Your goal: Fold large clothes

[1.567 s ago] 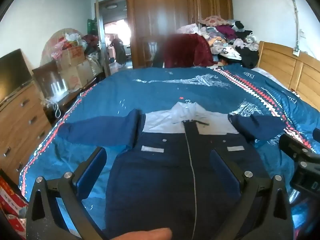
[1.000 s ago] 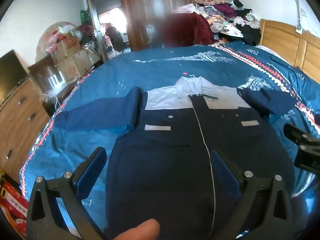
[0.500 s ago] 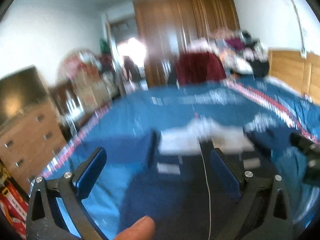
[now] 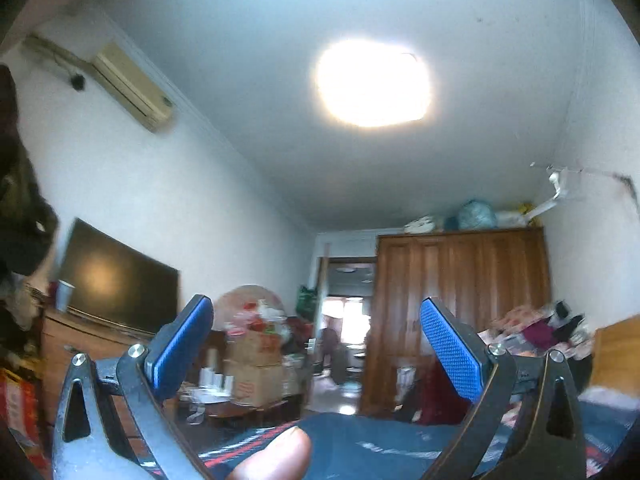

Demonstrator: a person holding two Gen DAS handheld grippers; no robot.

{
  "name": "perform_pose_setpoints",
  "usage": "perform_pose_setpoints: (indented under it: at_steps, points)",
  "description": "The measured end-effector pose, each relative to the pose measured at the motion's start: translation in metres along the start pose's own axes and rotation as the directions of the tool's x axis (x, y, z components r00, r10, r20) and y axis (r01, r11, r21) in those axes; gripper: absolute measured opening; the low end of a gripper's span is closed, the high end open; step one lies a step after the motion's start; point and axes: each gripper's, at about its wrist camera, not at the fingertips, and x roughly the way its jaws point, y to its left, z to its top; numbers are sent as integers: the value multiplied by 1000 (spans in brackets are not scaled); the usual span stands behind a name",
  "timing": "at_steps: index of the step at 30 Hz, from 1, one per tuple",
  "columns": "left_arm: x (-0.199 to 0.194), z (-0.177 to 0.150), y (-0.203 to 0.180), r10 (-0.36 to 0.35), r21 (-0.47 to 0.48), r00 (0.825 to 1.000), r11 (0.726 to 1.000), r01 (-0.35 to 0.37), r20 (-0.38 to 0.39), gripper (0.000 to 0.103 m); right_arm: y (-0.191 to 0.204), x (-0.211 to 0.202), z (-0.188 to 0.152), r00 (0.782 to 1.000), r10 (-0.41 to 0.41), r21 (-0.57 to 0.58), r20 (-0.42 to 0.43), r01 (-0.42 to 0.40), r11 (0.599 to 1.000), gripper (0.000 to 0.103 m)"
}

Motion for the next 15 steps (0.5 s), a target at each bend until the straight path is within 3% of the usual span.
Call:
perform_pose_setpoints:
  at_steps: [4, 7, 8, 9, 11, 14, 15]
  points:
    - [-1, -43, 11, 32, 65, 993, 998, -25, -113, 103, -8, 5, -32, 988, -2, -21, -154, -1, 1000, 103]
    - [8, -94, 14, 18, 134, 947, 991, 27, -320, 103, -8, 17, -66, 943, 31, -12, -332, -38, 999, 103]
    - [15, -119, 14, 5, 133, 908, 989, 57, -419, 103, -6, 24, -86, 911, 46, -5, -409, -53, 999, 103]
    - [19, -134, 16, -3, 125, 881, 990, 70, -473, 103, -7, 18, -94, 888, 54, 0, -457, -61, 998, 103]
    - [31, -189, 14, -14, 109, 776, 988, 106, -630, 103, -9, 24, -127, 795, 104, 53, -598, -91, 994, 103]
    - [34, -275, -6, 0, 133, 623, 977, 168, -783, 103, -16, 15, -166, 653, 177, 153, -736, -94, 984, 103]
    - [35, -295, -12, 0, 136, 582, 972, 192, -814, 103, -19, 7, -170, 632, 180, 162, -754, -87, 983, 103]
